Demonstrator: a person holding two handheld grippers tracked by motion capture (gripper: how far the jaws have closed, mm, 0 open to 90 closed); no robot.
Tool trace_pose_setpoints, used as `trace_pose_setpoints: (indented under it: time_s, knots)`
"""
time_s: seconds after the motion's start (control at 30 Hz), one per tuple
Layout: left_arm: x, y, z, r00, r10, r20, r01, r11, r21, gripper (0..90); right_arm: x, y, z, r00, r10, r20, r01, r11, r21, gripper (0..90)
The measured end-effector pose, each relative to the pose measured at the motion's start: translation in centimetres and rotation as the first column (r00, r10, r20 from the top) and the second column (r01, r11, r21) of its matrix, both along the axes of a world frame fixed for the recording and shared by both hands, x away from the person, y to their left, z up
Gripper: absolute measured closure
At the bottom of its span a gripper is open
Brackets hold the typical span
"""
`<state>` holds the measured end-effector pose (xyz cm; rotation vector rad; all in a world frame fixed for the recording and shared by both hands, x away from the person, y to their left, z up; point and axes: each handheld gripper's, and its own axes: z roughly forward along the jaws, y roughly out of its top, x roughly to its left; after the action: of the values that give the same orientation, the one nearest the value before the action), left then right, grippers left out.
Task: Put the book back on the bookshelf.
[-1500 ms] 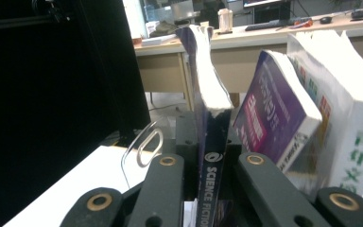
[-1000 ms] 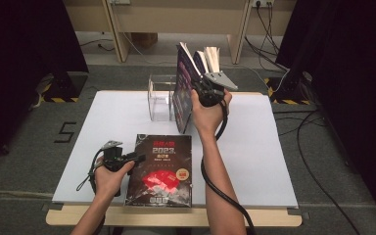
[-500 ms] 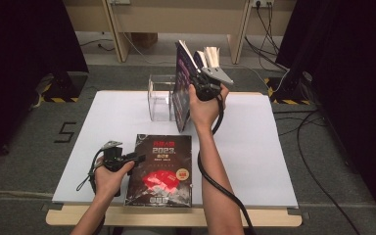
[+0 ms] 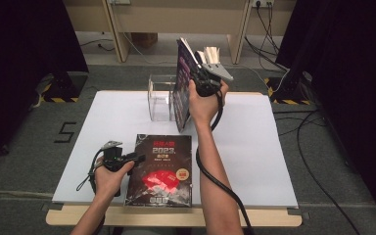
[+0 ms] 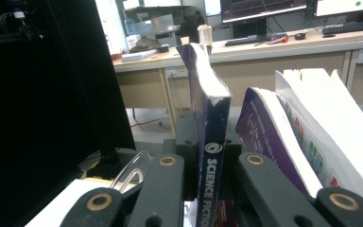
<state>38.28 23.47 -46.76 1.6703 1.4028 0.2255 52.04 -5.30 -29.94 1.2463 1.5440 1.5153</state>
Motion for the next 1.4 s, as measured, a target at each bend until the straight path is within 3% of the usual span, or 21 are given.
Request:
trace_pose_setpoints:
  time_s: [0.57,1.03,1.4]
  knots:
    - [0.0,0.1,0.1,1.0,0.0,0.0,0.0,1.0,-0.007,51.7,0.7,0.1,1.3,0.9985,-0.036,0.042,0.036,0.999,0.012,84.6]
    - [0.0,0.3,0.1,1.0,0.007,0.006,-0.007,0.9999,-0.01,51.7,2.3,0.8,1.0,0.9983,-0.045,0.038,0.045,0.999,-0.001,84.5]
    - [0.0,0.6,0.2,0.9998,0.017,0.012,-0.016,0.9997,-0.015,51.7,3.3,1.9,-0.7,0.9991,-0.04,0.017,0.04,0.999,-0.014,84.5]
